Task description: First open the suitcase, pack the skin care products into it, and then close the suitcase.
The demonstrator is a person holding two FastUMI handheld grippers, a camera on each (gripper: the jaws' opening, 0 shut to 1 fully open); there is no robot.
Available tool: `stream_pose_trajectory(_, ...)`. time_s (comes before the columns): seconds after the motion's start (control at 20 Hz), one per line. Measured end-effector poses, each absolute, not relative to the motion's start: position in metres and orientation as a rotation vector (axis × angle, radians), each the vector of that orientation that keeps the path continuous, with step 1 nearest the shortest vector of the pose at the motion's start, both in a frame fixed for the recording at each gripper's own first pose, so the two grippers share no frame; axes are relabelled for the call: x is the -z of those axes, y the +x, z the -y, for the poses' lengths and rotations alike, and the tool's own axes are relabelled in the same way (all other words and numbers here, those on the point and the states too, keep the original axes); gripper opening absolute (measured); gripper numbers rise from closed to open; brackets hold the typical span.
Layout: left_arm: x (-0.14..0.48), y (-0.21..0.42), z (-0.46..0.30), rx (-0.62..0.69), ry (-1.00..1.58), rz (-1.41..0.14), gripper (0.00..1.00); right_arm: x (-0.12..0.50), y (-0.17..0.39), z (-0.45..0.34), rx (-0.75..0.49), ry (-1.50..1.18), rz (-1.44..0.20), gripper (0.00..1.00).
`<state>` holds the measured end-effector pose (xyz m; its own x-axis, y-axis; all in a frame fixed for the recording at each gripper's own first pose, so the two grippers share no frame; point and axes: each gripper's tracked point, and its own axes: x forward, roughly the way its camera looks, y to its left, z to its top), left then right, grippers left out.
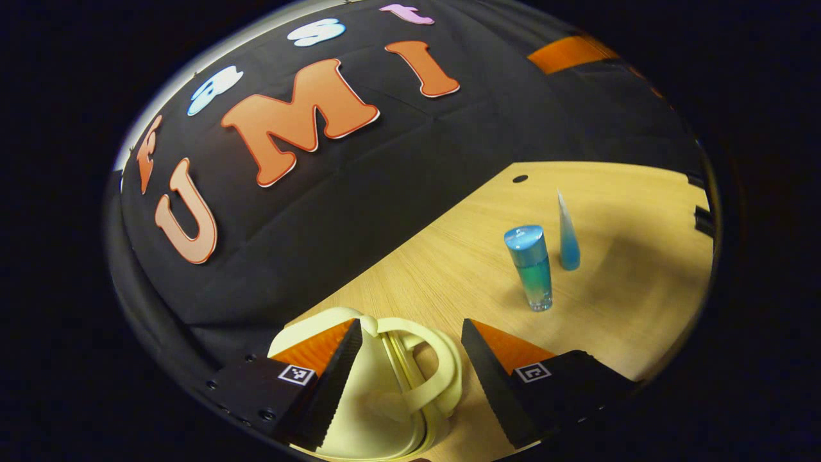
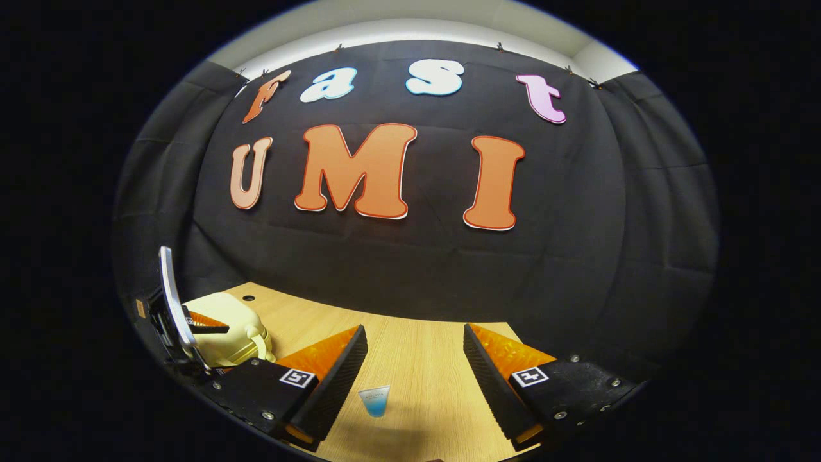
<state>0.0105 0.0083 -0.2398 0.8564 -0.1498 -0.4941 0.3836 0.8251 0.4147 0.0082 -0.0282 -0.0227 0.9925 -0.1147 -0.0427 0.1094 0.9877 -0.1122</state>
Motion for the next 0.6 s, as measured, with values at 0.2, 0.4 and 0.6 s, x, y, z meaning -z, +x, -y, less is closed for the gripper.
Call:
stream_pose_trajectory(0.2,0.26,0.004,-0.011,0.301,0.588,-0.508,0.97,0.021,0.007,0.025,0.113,-0.099,-0.048,0.95)
stream_pose_trajectory(0.4,0.276,0.0,-0.016,0.296,0.689,-0.536,0.96,0.021,0.007,0.025,0.115,-0.102,-0.045,0.95)
stream_pose_trajectory(0.6,0.292,-0.009,-0.022,0.307,0.825,-0.575,0.85,0.017,0.003,0.025,0.116,-0.11,-0.031,0.95)
